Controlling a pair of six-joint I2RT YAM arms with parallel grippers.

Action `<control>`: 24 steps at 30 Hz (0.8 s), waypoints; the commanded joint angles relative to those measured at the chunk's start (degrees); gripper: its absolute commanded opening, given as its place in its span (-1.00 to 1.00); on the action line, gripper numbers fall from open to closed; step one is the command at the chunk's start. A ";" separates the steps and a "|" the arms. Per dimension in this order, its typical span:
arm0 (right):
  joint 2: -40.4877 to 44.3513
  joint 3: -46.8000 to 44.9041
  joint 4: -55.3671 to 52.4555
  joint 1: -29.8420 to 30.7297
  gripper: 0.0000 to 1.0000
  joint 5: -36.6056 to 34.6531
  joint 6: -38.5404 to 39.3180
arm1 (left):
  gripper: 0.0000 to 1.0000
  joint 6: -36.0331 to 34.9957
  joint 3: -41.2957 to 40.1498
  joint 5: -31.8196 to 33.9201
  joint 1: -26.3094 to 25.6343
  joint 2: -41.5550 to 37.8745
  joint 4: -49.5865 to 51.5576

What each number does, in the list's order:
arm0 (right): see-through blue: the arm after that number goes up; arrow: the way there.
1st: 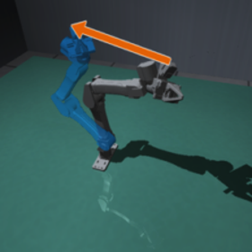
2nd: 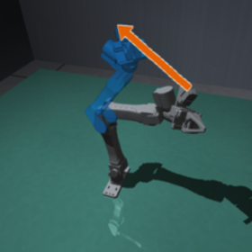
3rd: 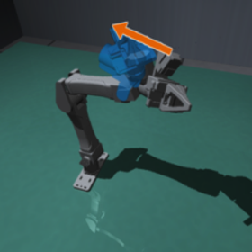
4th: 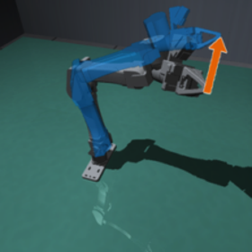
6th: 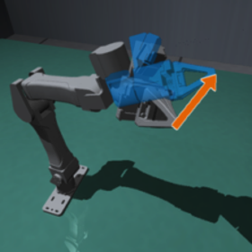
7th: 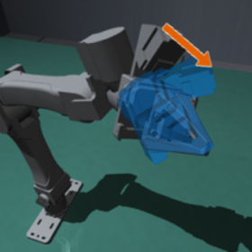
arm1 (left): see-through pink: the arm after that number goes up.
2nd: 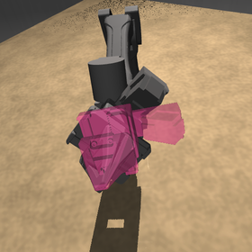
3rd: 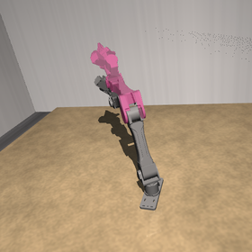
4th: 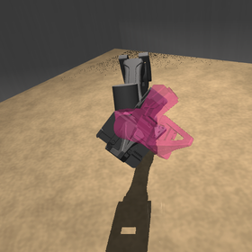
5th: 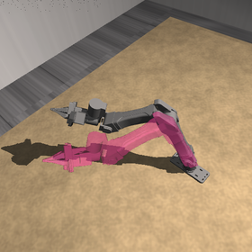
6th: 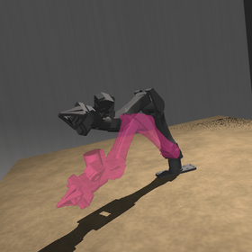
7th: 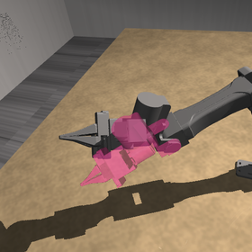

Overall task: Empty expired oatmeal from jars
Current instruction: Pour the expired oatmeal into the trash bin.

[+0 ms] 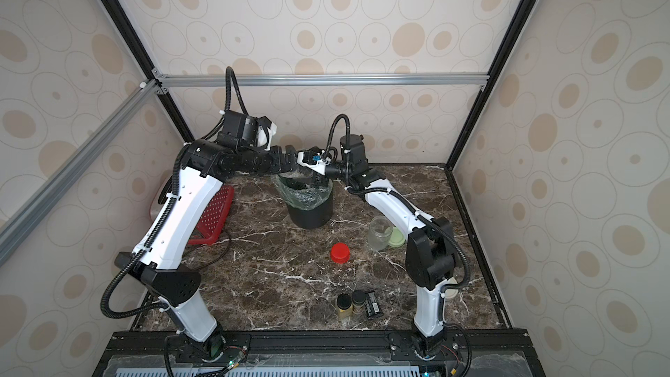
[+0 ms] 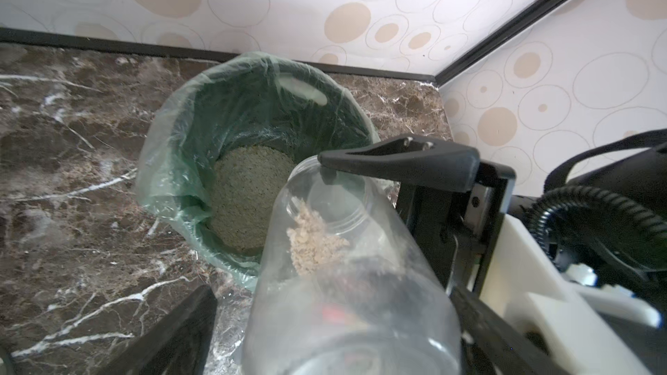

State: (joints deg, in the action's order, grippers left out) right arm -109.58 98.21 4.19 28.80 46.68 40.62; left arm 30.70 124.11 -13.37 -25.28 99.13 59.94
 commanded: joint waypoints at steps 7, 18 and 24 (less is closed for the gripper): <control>-2.21 2.51 -1.62 0.56 -0.61 0.09 0.01 | 0.98 -3.23 -5.41 7.62 -0.35 -5.54 -7.89; -4.28 4.35 1.70 0.61 -0.61 -0.29 -5.29 | 0.98 -5.44 -16.72 11.97 -0.34 -15.71 -16.79; -5.92 7.05 5.09 0.60 -0.67 -4.82 -16.92 | 0.98 -6.09 -22.35 11.72 -0.34 -19.89 -18.43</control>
State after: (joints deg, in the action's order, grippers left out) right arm -114.06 102.10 6.33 28.93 44.34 30.79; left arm 26.02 103.57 -2.57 -25.47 80.77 43.66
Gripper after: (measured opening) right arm 0.722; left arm 0.992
